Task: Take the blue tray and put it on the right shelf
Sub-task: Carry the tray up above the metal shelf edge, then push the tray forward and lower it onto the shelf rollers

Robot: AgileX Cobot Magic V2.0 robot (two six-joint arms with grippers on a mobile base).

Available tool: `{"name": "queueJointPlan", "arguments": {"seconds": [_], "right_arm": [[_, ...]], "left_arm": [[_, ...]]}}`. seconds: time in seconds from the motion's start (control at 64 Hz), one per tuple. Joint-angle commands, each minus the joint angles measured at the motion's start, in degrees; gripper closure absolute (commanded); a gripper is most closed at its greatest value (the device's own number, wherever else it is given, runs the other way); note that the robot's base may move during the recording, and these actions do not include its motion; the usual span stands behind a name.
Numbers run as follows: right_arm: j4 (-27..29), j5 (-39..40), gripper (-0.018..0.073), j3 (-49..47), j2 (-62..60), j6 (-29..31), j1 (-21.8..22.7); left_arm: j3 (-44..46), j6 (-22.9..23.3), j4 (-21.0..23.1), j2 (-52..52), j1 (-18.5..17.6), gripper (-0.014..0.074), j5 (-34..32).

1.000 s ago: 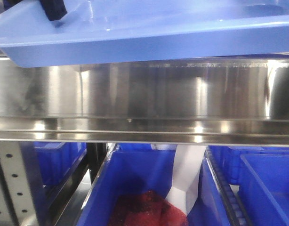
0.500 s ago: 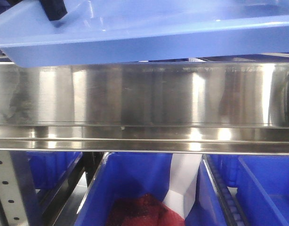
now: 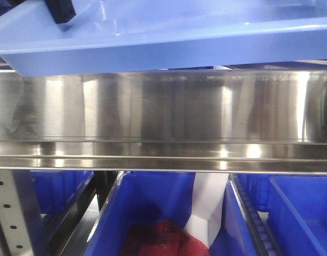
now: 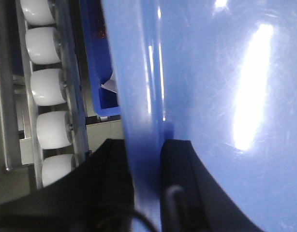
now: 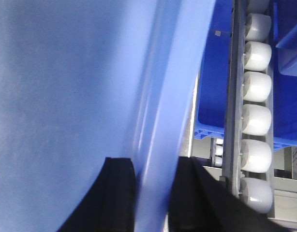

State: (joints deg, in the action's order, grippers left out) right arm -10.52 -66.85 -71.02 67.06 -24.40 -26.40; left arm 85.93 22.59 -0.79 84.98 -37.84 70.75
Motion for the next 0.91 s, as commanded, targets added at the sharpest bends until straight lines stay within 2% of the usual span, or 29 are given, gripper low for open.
{"name": "queueJointPlan", "arguments": {"seconds": [0.0,0.734,0.891], "right_arm": [[0.29,5.98,0.0503,-1.68,-1.42,1.29,-0.21],[0.40,6.77,0.0503,-1.74,-1.42,1.29,-0.21],[1.17,6.71,0.0503,-3.57,-1.18,1.53,-0.21]], "left_arm": [[1.23,-2.53,1.43,-1.83,-0.84,0.0645,2.55],[1.23,-2.89,1.54,-1.83,-0.84,0.0645,1.78],[3.91,-3.60,0.15,-1.83,0.16,0.0645,1.14]]}}
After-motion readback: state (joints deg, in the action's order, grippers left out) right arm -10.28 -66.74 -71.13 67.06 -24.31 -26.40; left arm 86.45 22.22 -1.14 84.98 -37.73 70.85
